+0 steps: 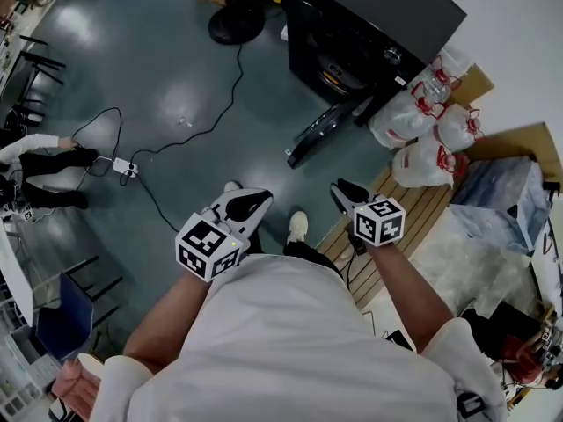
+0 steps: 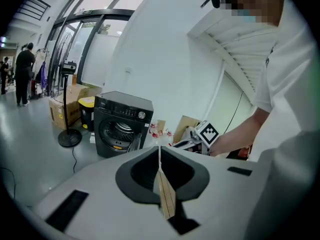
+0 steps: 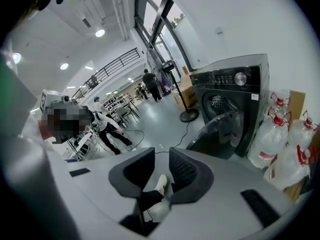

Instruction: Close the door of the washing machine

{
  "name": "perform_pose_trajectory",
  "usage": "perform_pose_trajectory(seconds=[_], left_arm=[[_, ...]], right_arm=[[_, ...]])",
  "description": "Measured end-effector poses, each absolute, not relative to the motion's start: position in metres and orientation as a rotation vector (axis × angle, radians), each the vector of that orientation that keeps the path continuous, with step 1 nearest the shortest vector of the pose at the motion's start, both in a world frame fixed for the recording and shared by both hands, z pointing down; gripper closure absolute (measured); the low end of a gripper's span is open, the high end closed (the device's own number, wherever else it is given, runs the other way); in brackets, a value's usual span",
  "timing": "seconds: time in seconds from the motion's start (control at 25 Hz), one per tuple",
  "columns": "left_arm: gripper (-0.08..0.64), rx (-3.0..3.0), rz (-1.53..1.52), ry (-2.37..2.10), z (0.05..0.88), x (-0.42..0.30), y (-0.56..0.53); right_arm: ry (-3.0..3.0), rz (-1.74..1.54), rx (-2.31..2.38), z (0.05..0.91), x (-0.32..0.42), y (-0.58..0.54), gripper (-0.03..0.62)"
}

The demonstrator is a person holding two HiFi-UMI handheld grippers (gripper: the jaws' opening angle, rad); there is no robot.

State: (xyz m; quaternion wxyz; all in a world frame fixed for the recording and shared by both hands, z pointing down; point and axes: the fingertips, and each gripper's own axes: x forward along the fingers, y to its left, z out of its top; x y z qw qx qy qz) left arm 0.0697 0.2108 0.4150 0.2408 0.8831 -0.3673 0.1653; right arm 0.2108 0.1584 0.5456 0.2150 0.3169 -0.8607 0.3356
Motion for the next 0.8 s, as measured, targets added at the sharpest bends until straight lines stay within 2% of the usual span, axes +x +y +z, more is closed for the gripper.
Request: perform_pose_trajectory(seconds=[0.8], left_arm=[[0.543, 2.565, 0.529, -0.572, 0.411, -0.079, 0.087]], right_arm=[[-1.922, 1.312, 1.501, 0.642, 0.198, 0.043, 0.477]])
